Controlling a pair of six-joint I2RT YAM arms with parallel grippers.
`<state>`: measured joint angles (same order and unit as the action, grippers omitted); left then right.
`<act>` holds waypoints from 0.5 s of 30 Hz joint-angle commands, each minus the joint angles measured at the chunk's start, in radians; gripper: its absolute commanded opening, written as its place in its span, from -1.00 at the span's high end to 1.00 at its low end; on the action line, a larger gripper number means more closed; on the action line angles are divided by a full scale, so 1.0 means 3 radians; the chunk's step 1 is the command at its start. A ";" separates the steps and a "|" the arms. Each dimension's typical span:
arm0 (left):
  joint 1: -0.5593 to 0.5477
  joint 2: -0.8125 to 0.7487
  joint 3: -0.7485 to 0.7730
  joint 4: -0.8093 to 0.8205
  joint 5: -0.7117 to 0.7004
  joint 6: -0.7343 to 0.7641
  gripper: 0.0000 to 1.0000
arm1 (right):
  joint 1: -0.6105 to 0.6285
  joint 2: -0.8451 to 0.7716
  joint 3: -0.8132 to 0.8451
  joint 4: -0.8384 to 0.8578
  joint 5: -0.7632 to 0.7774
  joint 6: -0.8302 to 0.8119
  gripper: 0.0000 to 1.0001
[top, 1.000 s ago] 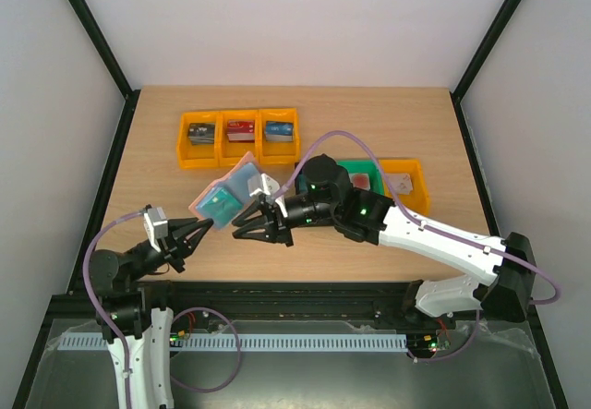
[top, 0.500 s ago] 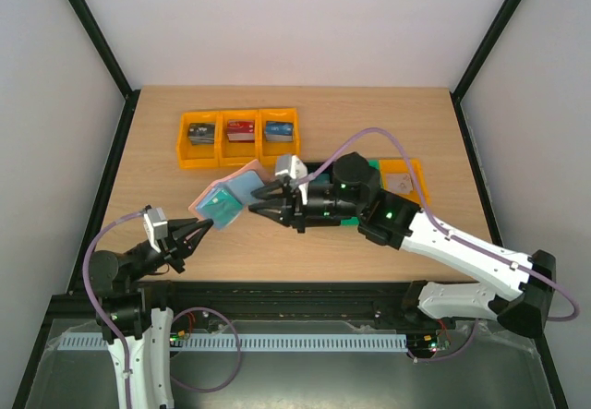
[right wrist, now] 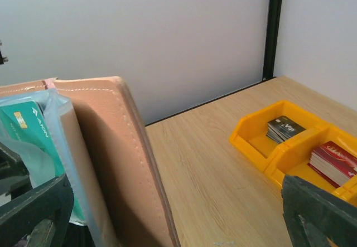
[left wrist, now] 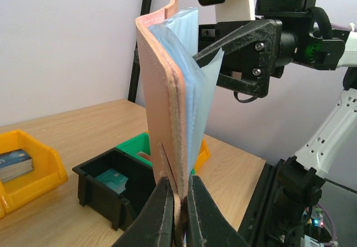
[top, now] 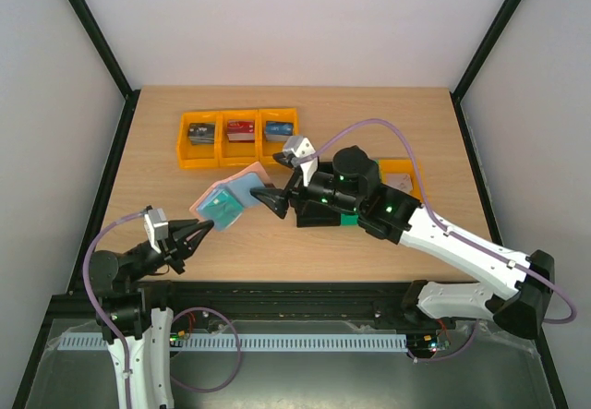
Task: Take the credit cards out of the card holder
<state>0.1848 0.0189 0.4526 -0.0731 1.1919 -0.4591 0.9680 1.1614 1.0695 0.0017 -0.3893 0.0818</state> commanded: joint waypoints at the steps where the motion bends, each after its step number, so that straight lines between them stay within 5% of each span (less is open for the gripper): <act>1: 0.0017 -0.0062 -0.0017 0.0103 0.0101 0.0027 0.96 | -0.0015 0.0094 0.0160 -0.0035 -0.0259 -0.0218 -0.97; 7: 0.0019 -0.0058 -0.0012 0.0059 0.0156 0.0053 0.96 | -0.0010 0.0409 0.0386 -0.0159 -0.1141 -0.0383 -0.85; 8: 0.0017 -0.0053 -0.0011 0.0051 0.0156 0.0053 0.96 | -0.0013 0.0462 0.0429 -0.0210 -0.1328 -0.0419 -0.71; 13: 0.0018 -0.0048 -0.0020 0.0037 0.0163 0.0048 0.96 | -0.0012 0.0553 0.0484 -0.0235 -0.1655 -0.0419 0.83; 15: 0.0018 -0.0047 -0.0024 0.0025 0.0164 0.0043 0.96 | -0.0011 0.0484 0.0430 -0.0181 -0.1631 -0.0416 0.96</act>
<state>0.1848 0.0189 0.4526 -0.0818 1.2251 -0.4526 0.9680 1.3331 1.1828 -0.0540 -0.7906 -0.0235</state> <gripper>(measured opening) 0.051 0.086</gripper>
